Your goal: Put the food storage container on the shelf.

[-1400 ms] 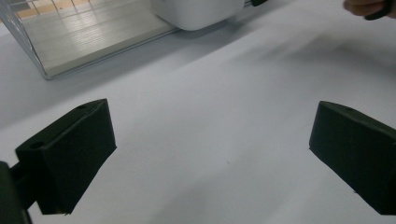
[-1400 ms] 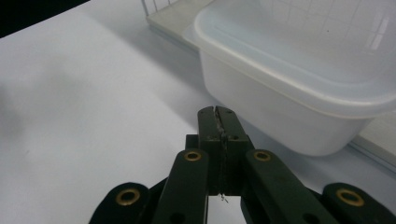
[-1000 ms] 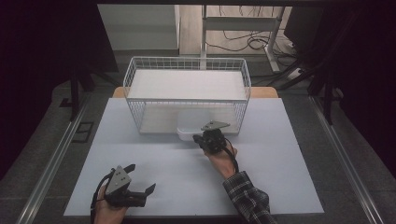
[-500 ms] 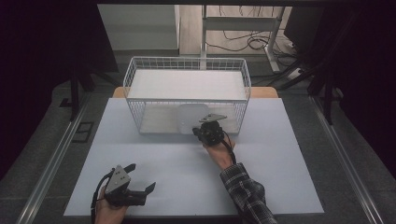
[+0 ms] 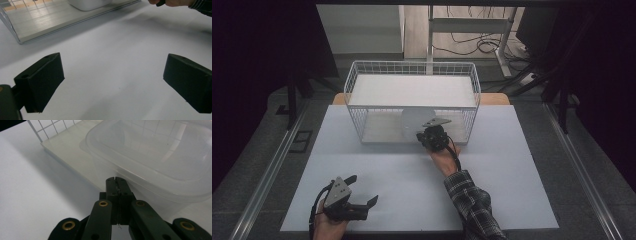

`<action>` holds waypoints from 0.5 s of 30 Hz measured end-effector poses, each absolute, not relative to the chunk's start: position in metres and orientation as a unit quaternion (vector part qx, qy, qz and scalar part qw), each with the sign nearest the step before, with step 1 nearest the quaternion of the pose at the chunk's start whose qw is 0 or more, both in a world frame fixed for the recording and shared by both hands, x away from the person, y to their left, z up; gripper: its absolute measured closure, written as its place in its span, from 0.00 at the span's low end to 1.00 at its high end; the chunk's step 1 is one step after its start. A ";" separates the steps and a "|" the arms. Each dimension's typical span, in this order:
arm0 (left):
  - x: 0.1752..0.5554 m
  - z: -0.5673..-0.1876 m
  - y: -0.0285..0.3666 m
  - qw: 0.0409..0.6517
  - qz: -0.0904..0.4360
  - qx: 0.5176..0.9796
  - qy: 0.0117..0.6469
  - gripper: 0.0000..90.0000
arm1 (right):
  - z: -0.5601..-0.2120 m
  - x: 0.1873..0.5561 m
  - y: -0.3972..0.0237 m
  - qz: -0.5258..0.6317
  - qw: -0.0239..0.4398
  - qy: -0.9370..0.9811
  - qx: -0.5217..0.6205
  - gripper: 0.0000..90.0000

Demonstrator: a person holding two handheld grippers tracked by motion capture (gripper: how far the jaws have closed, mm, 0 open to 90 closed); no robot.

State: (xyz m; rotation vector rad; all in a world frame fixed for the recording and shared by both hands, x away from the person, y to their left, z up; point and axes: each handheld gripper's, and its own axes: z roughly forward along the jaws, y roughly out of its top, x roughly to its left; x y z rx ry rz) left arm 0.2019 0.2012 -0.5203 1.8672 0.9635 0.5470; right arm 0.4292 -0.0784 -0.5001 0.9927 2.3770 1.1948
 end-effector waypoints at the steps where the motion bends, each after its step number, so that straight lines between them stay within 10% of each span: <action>1: 0.202 -0.520 0.202 0.467 0.222 0.760 0.393 0.03 | -0.500 0.429 -0.079 0.417 0.149 0.827 0.346 0.99; 15: 0.204 -0.522 0.200 0.464 0.211 0.768 0.388 0.02 | -0.496 0.421 -0.084 0.428 0.134 0.825 0.345 0.60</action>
